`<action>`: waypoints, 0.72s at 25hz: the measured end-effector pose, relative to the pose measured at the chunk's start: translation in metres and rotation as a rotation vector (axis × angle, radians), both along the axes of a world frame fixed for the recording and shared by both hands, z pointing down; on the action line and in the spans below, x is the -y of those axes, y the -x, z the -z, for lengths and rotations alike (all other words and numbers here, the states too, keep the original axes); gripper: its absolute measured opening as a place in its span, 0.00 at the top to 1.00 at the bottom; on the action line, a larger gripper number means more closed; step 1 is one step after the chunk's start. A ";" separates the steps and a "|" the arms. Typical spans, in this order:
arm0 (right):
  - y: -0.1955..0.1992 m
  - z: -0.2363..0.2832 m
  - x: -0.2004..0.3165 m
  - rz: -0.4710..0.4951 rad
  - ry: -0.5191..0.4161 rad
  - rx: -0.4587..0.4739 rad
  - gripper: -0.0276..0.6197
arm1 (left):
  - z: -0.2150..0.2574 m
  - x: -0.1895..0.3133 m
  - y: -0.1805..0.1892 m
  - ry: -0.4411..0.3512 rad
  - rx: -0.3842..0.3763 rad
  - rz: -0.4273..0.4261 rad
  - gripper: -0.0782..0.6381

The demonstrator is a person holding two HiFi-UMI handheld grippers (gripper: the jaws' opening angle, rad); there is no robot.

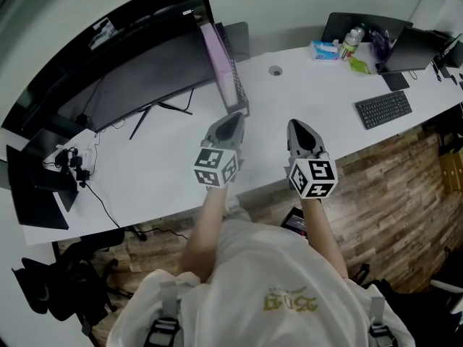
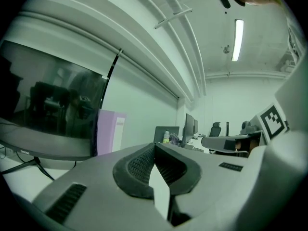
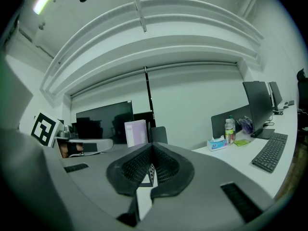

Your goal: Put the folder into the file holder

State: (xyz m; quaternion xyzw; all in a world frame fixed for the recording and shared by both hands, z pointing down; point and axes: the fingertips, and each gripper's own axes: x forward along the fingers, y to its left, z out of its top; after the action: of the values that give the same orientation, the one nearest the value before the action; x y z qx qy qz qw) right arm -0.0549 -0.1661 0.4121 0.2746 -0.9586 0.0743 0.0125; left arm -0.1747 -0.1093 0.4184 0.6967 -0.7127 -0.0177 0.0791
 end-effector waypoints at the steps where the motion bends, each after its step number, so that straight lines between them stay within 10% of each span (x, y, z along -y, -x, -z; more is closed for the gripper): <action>1: 0.000 -0.001 0.000 -0.001 0.002 -0.003 0.94 | -0.001 0.000 0.000 0.004 0.000 -0.002 0.87; 18: 0.012 -0.007 0.000 0.008 0.003 -0.027 0.94 | -0.011 -0.001 0.011 0.026 -0.024 -0.001 0.87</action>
State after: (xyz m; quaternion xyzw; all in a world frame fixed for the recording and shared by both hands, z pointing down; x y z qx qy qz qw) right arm -0.0670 -0.1662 0.4195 0.2715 -0.9594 0.0721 0.0261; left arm -0.1859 -0.1086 0.4295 0.6958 -0.7114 -0.0167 0.0970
